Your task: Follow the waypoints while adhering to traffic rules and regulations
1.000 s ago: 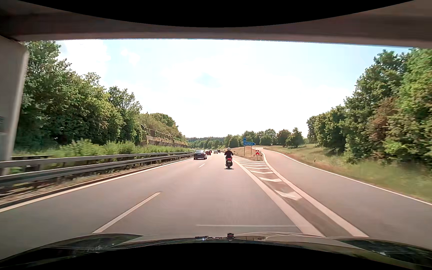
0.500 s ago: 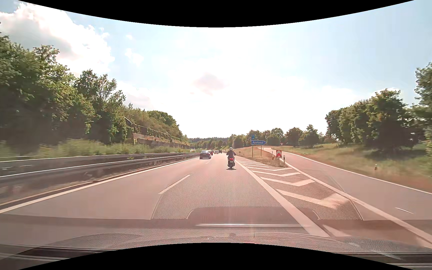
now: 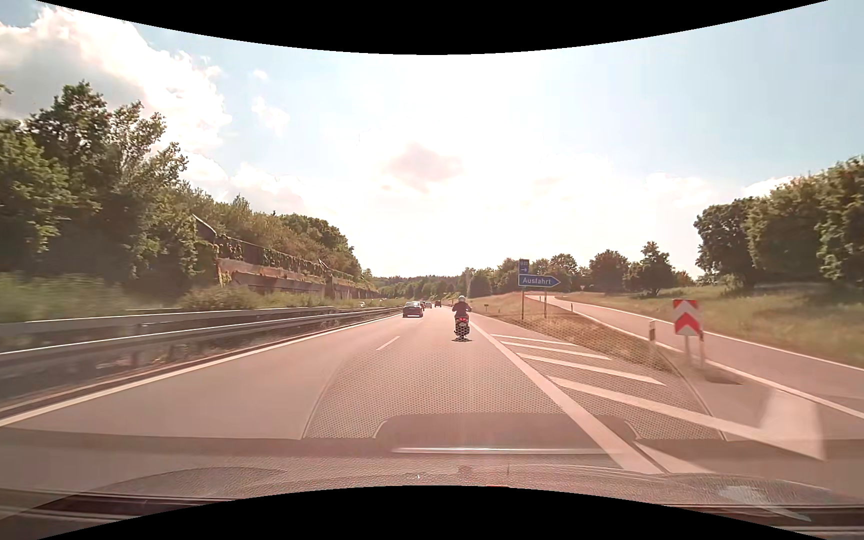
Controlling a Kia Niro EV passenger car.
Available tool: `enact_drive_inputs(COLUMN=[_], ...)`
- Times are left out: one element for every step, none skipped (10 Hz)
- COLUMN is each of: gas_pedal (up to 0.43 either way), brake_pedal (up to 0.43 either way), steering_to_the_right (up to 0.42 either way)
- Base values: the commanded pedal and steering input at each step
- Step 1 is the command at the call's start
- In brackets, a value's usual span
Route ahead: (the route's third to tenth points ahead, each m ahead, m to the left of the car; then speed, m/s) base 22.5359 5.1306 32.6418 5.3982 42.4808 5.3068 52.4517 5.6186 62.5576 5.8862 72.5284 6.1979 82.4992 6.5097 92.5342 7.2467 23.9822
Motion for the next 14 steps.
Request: enact_drive_inputs(gas_pedal=[0.177,0.177,0.177,0.177,0.177,0.177,0.177,0.177,0.177,0.177,0.189,0.189,0.189,0.189], brake_pedal=[0.012,0.012,0.012,0.006,0.012,0.012,0.012,0.012,0.012,0.012,0.012,0.012,0.012,0.006], steering_to_the_right=[-0.002,-0.003,-0.003,-0.001,0.0,0.0,-0.001,-0.001,-0.001,-0.001,-0.001,0.0,-0.001,-0.004])
